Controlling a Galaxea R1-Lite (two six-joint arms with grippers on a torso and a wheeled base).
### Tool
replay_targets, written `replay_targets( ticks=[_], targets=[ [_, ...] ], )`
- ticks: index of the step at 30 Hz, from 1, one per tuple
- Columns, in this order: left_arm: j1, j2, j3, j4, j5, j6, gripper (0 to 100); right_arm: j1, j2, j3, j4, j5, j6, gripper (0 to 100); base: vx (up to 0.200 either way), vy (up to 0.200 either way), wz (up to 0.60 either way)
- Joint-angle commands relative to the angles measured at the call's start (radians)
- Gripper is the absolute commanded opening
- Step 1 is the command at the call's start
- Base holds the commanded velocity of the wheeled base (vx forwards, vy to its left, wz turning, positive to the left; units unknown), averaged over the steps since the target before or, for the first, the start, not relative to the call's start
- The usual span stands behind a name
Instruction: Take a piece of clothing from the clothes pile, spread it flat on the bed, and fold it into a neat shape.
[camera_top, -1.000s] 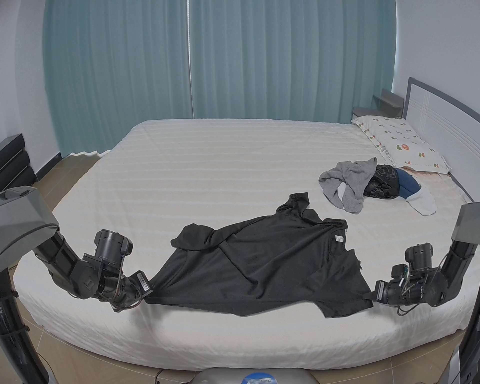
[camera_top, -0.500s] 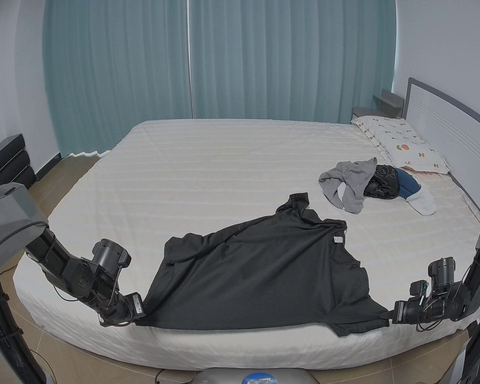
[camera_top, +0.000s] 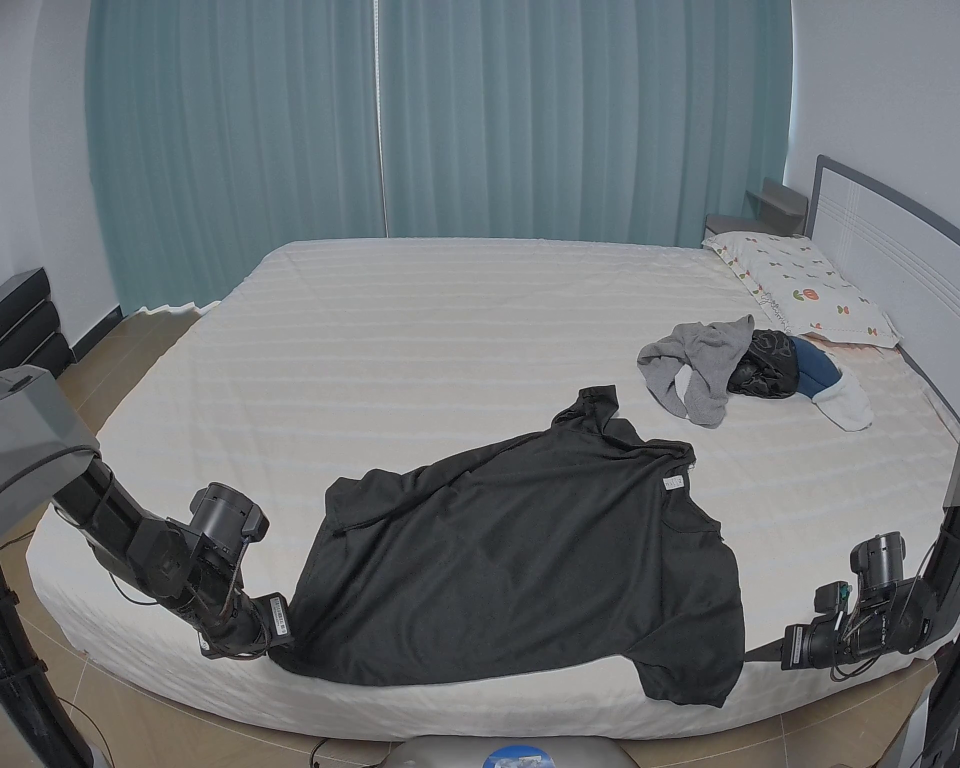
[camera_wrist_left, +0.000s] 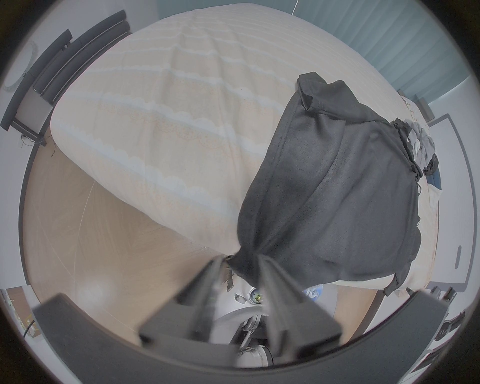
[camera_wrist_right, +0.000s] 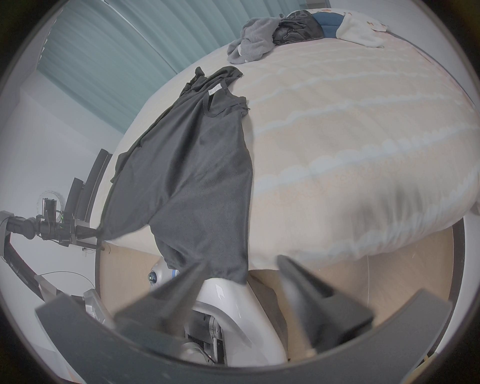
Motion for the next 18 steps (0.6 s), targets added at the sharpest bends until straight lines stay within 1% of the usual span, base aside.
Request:
replay_targets(
  ticks=[1,2,3,6,9,11,12,16,18],
  targets=[
    [0.0,0.005,-0.013,-0.01,-0.004,-0.007,100,-0.001,-0.023,-0.03,-0.001,0.006,0.012,100,0.0,0.0,0.0],
    [0.003,0.005,-0.017,-0.012,-0.004,-0.008,100,-0.001,-0.029,-0.036,-0.001,0.008,0.02,100,0.0,0.0,0.0],
    [0.01,0.003,-0.024,-0.016,-0.005,-0.008,100,0.004,-0.043,-0.061,-0.001,0.008,0.057,100,0.0,0.0,0.0],
    [0.015,-0.002,-0.044,-0.043,-0.011,-0.036,100,0.042,-0.055,-0.131,-0.001,0.008,0.203,100,0.0,0.0,0.0],
    [0.015,0.005,-0.055,-0.098,-0.03,-0.093,100,0.073,-0.036,-0.177,-0.001,0.008,0.342,100,0.0,0.0,0.0],
    [0.015,0.005,-0.055,-0.098,-0.03,-0.093,100,0.073,-0.036,-0.177,-0.001,0.008,0.342,100,0.0,0.0,0.0],
    [0.017,0.018,-0.063,-0.144,-0.031,-0.137,100,0.077,-0.003,-0.203,-0.015,0.011,0.427,100,0.0,0.0,0.0],
    [0.026,0.041,-0.089,-0.156,-0.03,-0.169,100,0.085,0.029,-0.203,-0.084,0.008,0.493,100,0.0,0.0,0.0],
    [0.038,0.055,-0.102,-0.156,-0.031,-0.174,100,0.108,0.045,-0.188,-0.144,-0.003,0.534,100,0.2,0.0,0.0]
  ],
)
